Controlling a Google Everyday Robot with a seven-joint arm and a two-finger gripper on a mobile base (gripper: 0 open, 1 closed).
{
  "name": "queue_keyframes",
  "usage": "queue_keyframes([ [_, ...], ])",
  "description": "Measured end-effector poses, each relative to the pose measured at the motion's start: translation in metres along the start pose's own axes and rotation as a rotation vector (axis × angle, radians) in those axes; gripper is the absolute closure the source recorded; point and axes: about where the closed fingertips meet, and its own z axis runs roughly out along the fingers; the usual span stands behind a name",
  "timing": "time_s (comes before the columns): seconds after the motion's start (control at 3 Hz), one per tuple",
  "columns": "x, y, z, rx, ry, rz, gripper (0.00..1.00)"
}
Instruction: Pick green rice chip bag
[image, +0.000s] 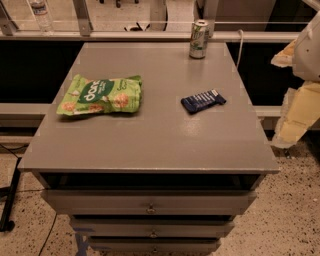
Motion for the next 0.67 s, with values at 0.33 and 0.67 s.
queue_keyframes([
  [0.33,0.0000,0.0000,0.0000,0.000,0.000,0.000,0.00],
  [0.67,-0.0060,-0.0027,-0.0002,0.013,-0.019,0.003,0.00],
])
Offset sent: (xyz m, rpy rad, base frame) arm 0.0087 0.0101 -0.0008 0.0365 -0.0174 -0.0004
